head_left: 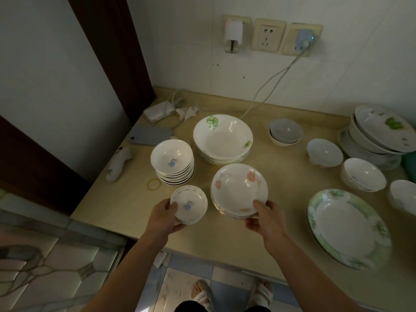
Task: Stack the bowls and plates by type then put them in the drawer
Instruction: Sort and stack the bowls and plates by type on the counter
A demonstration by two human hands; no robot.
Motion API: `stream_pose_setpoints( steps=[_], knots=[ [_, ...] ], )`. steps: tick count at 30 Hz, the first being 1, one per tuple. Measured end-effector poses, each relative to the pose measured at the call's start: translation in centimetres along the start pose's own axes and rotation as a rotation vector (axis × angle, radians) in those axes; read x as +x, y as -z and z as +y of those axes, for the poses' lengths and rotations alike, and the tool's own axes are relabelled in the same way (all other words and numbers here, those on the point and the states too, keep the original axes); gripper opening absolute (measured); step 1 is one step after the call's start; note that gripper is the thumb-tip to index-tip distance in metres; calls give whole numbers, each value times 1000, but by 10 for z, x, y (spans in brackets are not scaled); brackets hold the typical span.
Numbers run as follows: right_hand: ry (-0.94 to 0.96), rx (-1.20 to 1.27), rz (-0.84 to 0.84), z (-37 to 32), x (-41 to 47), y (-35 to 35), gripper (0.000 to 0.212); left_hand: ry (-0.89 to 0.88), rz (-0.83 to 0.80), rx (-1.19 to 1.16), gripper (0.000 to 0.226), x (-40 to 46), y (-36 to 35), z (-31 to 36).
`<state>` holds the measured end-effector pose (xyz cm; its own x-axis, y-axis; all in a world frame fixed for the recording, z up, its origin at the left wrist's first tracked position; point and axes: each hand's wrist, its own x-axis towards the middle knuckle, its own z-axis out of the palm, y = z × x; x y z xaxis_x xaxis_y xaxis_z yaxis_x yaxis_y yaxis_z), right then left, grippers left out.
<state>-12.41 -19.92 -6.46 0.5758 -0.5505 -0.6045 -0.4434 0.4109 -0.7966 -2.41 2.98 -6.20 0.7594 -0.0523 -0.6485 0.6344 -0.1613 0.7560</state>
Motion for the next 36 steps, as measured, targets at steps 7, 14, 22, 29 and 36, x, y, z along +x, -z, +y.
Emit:
stream_pose_setpoints(
  steps=[7,14,22,29,36],
  knots=[
    [9,-8,0,-2,0,2,43,-27,43,-1,26,6,9,-15],
    [-6,-38,-58,-9,-3,12,43,-185,219,392,43,-3,6,-9],
    [141,-192,15,-42,7,49,46,-624,265,445,33,-59,-58,54],
    [328,-255,89,-89,31,127,13,-690,-41,244,23,-78,-164,98],
    [432,-373,286,-114,70,239,13,-506,-129,105,10,-40,-270,113]
  ],
)
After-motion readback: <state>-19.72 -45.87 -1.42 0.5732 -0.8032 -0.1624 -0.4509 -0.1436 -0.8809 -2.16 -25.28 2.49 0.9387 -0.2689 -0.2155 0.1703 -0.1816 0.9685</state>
